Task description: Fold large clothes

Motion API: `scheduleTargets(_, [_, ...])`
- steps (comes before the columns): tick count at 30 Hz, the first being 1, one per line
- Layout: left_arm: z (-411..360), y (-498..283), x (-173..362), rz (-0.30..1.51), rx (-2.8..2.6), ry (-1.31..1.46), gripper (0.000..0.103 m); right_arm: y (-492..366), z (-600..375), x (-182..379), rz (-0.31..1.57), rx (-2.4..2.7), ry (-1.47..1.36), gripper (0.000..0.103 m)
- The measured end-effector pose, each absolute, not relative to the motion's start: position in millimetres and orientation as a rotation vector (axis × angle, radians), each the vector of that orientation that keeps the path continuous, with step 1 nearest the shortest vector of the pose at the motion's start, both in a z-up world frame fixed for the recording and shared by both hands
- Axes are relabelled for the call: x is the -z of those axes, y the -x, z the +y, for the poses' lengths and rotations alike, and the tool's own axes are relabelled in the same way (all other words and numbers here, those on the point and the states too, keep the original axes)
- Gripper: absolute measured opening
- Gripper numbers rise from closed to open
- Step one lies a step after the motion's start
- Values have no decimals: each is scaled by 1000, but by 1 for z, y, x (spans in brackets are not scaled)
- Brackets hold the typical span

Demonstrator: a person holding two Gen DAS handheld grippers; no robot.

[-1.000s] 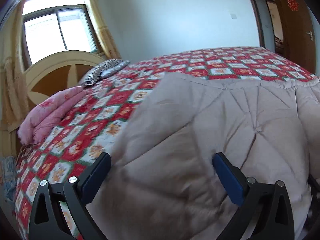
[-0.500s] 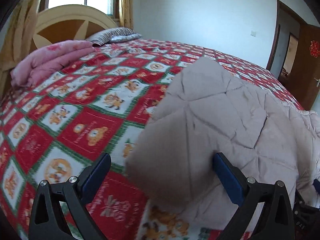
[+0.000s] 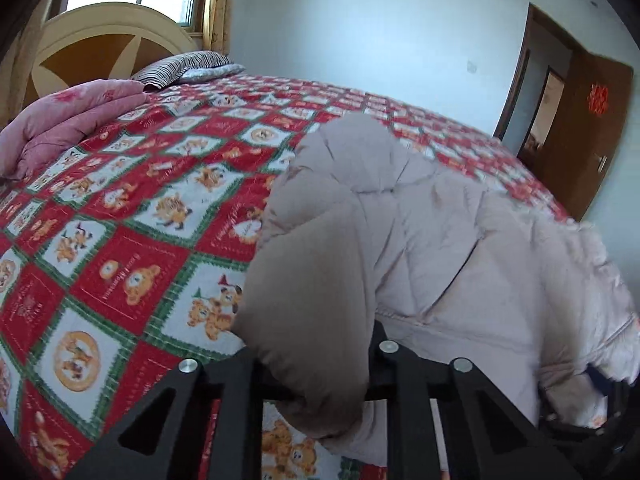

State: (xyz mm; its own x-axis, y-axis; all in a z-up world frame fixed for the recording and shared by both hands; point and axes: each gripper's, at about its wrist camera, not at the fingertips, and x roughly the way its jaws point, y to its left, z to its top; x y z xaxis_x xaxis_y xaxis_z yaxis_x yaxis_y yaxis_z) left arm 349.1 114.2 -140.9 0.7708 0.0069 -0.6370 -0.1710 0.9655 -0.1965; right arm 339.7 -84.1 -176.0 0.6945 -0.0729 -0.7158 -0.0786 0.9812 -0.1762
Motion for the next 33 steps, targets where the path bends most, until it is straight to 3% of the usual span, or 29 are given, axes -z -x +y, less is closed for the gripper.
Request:
scheduleTargets(10, [144, -274, 64, 503, -181, 75, 14, -292, -29, 158, 783, -330, 201, 103])
scheduleTargets(15, [147, -272, 43, 473, -186, -21, 14, -280, -77, 114, 649, -256, 157, 101])
scheduleTargets(19, [98, -275, 30, 398, -135, -160, 14, -302, -142, 112, 676, -25, 165, 98])
scheduleTargets(21, [64, -277, 19, 354, -75, -211, 14, -309, -178, 119, 727, 20, 122, 85])
scheduleTargets(23, [35, -278, 9, 327, -6, -235, 14, -312, -195, 124, 756, 42, 102, 79])
scheduleTargets(33, [-111, -307, 18, 366, 238, -377, 14, -293, -235, 120, 775, 51, -2, 79])
